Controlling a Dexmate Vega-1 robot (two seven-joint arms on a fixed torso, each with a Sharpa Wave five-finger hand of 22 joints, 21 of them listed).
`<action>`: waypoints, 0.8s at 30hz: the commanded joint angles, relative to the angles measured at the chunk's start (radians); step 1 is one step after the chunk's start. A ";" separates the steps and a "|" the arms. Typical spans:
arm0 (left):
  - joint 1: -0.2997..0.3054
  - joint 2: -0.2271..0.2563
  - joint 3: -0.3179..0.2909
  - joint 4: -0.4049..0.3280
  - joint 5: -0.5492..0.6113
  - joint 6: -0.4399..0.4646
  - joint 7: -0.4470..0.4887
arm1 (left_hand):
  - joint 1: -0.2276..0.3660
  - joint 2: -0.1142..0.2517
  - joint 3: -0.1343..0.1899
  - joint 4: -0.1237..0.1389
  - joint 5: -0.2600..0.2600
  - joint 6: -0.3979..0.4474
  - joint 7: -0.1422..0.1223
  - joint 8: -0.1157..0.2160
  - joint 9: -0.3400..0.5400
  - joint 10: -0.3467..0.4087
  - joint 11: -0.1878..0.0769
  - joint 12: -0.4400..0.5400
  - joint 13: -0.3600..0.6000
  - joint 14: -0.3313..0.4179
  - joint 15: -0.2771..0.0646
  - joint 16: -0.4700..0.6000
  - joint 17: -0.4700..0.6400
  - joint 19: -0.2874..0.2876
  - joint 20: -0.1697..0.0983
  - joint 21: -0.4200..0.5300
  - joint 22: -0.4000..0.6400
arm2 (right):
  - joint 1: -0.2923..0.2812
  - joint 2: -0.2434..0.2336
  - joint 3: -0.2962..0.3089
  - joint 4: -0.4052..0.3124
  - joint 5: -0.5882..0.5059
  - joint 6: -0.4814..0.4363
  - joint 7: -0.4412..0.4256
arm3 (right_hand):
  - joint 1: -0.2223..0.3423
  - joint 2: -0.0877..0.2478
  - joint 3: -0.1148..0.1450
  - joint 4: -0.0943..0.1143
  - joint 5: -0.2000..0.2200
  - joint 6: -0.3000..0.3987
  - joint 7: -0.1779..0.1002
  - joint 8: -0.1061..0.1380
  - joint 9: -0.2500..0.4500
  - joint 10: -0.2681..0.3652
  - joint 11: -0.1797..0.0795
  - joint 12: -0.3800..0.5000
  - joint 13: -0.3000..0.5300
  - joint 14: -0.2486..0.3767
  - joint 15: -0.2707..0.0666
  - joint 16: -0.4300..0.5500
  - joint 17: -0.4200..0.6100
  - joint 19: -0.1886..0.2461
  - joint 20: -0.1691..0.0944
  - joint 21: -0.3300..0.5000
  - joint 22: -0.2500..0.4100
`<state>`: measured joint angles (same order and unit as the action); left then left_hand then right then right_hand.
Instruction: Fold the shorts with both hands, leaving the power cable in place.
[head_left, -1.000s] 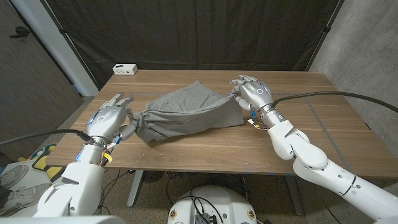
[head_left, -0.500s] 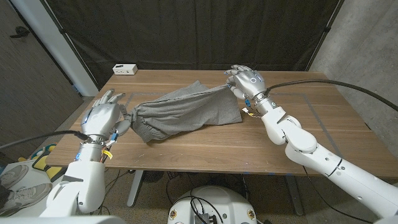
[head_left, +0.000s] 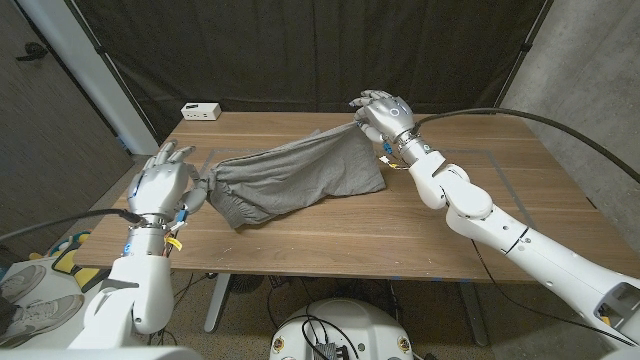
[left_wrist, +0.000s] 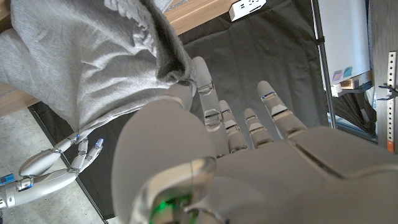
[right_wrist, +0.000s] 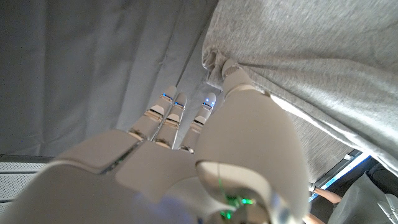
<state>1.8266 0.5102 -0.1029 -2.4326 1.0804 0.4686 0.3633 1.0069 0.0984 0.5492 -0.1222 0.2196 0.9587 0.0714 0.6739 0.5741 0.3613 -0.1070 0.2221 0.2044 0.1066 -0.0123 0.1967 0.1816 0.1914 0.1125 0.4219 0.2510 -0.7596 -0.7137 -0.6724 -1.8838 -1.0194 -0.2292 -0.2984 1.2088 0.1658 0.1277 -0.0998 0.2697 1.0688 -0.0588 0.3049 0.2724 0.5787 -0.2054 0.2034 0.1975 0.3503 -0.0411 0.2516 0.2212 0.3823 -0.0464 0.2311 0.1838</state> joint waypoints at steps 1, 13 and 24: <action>-0.062 0.024 0.043 0.031 0.002 0.078 0.021 | 0.000 -0.004 0.004 -0.006 0.007 0.043 -0.032 0.010 0.003 0.007 -0.001 0.003 0.003 0.012 -0.003 0.002 0.002 0.016 -0.001 0.009 0.001 | 0.132 0.044 -0.053 0.104 0.016 0.039 0.023 | 0.005 0.004 -0.002 0.000 0.006 0.032 0.018 0.007 0.004 0.010 -0.001 0.000 0.002 0.009 -0.180 0.004 0.004 -0.002 -0.013 -0.003 0.003; -0.141 0.064 0.112 0.072 0.078 0.214 -0.005 | -0.006 -0.008 0.009 -0.009 0.010 0.044 -0.036 0.010 -0.005 0.014 -0.001 0.003 0.003 0.023 -0.007 0.003 0.002 0.022 -0.002 0.016 0.000 | 0.237 0.085 -0.109 0.201 0.012 0.075 0.032 | 0.005 0.003 -0.005 0.001 0.006 0.036 0.016 0.006 0.004 0.011 -0.001 -0.001 0.002 0.009 -0.181 0.005 0.004 -0.002 -0.011 -0.004 0.003; -0.195 0.118 0.136 0.107 0.078 0.285 -0.028 | -0.011 -0.010 0.014 -0.011 0.011 0.043 -0.036 0.012 -0.009 0.019 -0.004 0.002 0.003 0.033 -0.011 0.003 0.002 0.024 -0.003 0.022 -0.001 | 0.322 0.141 -0.166 0.310 0.023 0.101 0.018 | 0.008 0.004 -0.007 0.002 0.007 0.038 0.017 0.005 0.003 0.013 -0.001 -0.001 0.002 0.009 -0.182 0.005 0.005 -0.002 -0.008 -0.003 0.003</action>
<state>1.6843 0.5821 0.0043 -2.3580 1.1478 0.6802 0.3565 0.9963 0.0879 0.5574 -0.1304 0.2271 0.9691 0.0674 0.6807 0.5650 0.3718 -0.1107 0.2220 0.2046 0.1298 -0.0250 0.1966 0.1816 0.2057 0.1090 0.4366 0.2511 -0.5215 -0.6204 -0.7854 -1.6709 -1.0024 -0.1552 -0.2730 1.2087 0.1658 0.1227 -0.0991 0.2696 1.0740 -0.0640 0.3072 0.2711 0.5825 -0.2015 0.2034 0.1974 0.3502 -0.0410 0.2516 0.2210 0.3824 -0.0464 0.2311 0.1838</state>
